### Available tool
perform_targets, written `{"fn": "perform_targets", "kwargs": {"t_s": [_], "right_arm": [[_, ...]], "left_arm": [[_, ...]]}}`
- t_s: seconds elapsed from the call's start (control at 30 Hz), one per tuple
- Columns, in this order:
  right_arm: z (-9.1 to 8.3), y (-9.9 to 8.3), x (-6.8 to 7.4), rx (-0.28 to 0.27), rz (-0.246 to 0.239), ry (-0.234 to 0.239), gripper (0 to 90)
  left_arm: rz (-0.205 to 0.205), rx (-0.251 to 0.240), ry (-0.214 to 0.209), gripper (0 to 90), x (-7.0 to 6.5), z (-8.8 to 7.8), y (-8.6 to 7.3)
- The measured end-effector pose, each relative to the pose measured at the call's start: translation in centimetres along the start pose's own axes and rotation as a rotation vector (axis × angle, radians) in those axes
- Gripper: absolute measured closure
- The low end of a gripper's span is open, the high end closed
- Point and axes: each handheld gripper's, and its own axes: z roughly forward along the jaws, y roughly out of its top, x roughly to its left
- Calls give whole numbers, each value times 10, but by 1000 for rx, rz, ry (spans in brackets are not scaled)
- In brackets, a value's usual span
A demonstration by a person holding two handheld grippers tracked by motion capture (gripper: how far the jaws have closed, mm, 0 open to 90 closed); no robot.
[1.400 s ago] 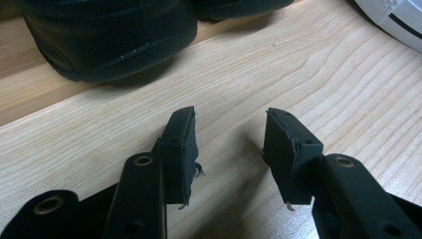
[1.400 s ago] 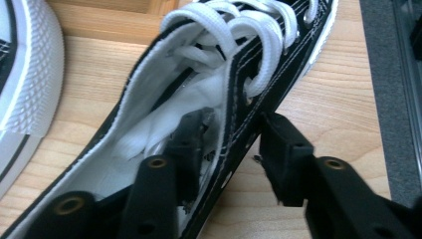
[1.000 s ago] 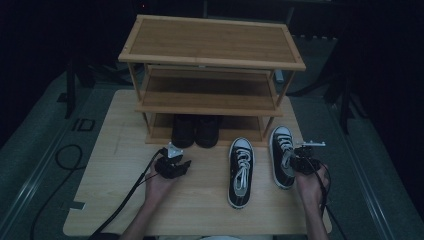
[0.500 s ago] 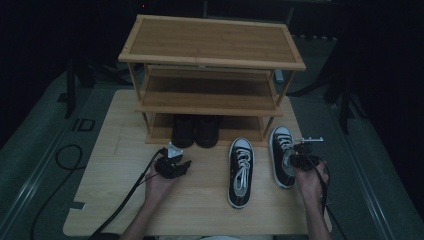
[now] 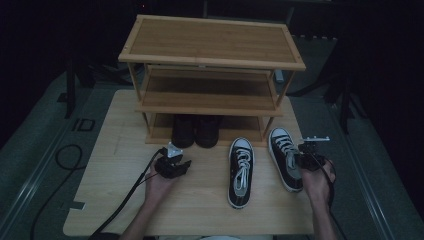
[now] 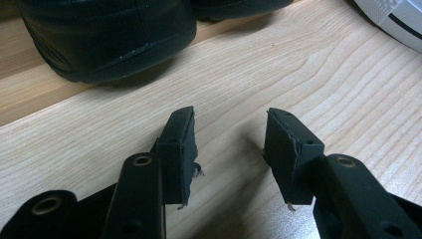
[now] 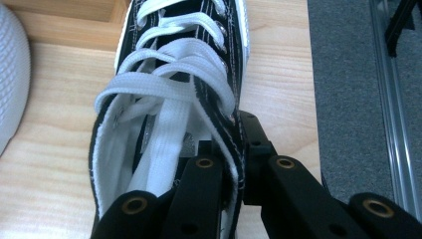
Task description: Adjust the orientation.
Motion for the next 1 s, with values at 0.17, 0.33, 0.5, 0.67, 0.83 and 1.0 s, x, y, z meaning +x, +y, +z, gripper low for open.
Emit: {"fn": "perform_targets", "kwargs": {"t_s": [0.17, 0.33, 0.5, 0.67, 0.83, 1.0], "right_arm": [[-11, -5, -7, -10, -9, 41, 884], [-27, -7, -9, -26, -28, 75, 884], [-42, -4, -1, -43, -77, 86, 884], [-53, -1, 5, -56, -106, 122, 884], [-60, 5, 10, -75, -138, 156, 883], [-59, 15, 16, -94, -198, 234, 883]], "left_arm": [[0, 0, 1, 554, 0, 0, 0], [1, 1, 3, 553, 0, 0, 0], [2, 0, 3, 553, 0, 0, 0], [2, 0, 2, 552, 0, 0, 0], [3, 0, 3, 552, -1, 0, 0], [1, -1, 1, 549, -1, 0, 0]]}}
